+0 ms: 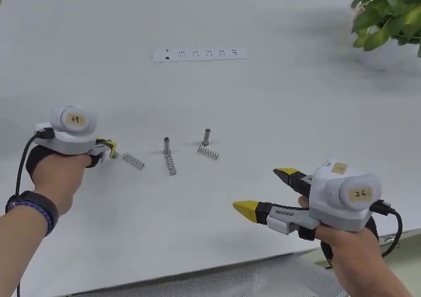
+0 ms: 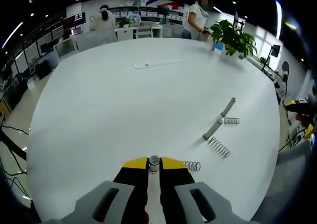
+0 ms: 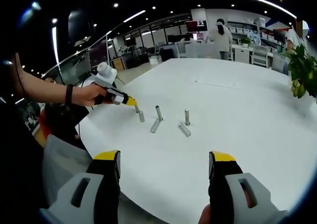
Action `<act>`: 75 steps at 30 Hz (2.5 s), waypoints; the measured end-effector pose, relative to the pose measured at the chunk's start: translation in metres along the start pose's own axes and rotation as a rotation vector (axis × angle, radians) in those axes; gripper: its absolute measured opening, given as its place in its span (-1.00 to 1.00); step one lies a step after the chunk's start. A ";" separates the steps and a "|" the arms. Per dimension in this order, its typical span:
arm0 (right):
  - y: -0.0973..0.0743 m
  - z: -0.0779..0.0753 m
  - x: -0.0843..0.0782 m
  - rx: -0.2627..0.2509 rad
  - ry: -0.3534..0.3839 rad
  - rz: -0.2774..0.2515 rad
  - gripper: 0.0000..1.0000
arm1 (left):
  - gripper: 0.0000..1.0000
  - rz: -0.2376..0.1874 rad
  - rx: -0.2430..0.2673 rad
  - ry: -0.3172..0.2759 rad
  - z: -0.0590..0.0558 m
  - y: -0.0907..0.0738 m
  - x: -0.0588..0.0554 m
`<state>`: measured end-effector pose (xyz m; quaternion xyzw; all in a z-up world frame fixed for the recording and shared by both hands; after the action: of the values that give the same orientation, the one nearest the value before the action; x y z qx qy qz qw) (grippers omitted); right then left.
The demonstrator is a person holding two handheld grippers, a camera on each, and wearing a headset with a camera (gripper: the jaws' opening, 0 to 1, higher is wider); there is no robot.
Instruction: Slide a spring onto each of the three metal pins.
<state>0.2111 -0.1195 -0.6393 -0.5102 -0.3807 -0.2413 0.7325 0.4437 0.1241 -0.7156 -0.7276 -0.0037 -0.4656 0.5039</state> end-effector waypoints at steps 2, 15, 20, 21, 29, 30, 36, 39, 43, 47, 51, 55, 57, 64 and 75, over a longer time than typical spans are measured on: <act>0.000 0.000 0.001 0.000 -0.001 -0.001 0.44 | -1.00 0.000 0.001 0.004 0.000 0.000 0.000; 0.001 0.000 0.001 0.005 -0.001 -0.001 0.44 | -0.99 0.006 -0.006 0.006 -0.002 0.000 0.000; 0.000 0.000 0.002 0.004 -0.003 -0.003 0.44 | -0.99 0.009 -0.005 0.007 -0.002 0.001 -0.001; 0.000 -0.001 0.002 0.004 -0.002 -0.003 0.44 | -0.99 0.010 -0.005 0.008 -0.002 0.001 -0.001; -0.001 -0.001 0.001 0.003 0.001 -0.004 0.43 | -0.89 0.016 -0.010 0.001 -0.001 0.001 -0.002; -0.001 -0.001 0.000 0.003 0.001 -0.004 0.43 | -0.87 0.016 -0.011 -0.001 -0.001 0.001 -0.002; 0.000 0.000 0.001 0.004 0.000 -0.003 0.43 | -0.79 0.013 -0.016 -0.010 -0.001 -0.002 -0.001; -0.001 0.000 0.000 0.004 0.001 -0.004 0.43 | -0.75 0.014 -0.017 -0.012 -0.001 -0.004 -0.003; 0.000 0.001 0.000 0.005 0.000 -0.005 0.43 | -0.72 0.014 -0.019 -0.015 -0.002 -0.007 -0.005; -0.001 0.002 0.000 0.006 0.000 -0.008 0.43 | -0.70 0.015 -0.016 -0.014 -0.003 -0.012 -0.010; -0.001 0.002 0.000 0.007 -0.001 -0.008 0.44 | -0.67 0.015 -0.013 -0.013 -0.003 -0.017 -0.014; -0.001 0.004 0.001 0.010 -0.004 -0.010 0.44 | -0.64 0.017 0.005 -0.012 -0.001 -0.025 -0.019; -0.001 0.005 0.001 0.010 -0.005 -0.010 0.44 | -0.64 0.008 0.010 -0.011 0.000 -0.030 -0.020; 0.002 0.007 0.000 0.018 -0.011 -0.007 0.43 | -0.58 0.003 0.022 -0.007 0.001 -0.044 -0.033; 0.008 0.016 0.003 0.044 -0.027 0.001 0.43 | -0.38 -0.041 -0.011 -0.031 -0.003 -0.071 -0.051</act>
<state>0.2135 -0.1016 -0.6386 -0.4975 -0.3954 -0.2255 0.7384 0.3794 0.1804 -0.6986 -0.7372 -0.0238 -0.4647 0.4900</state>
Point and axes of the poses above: the centre of the closed fingertips' face, and the gripper's own axes: y roughly forward along the fingers, z roughly to its left, x roughly out of its top, the point moved 4 cm from there along -y, roughly backward along the fingers, and after that the axes turned 1 degree about -y, right-handed, at the moved point
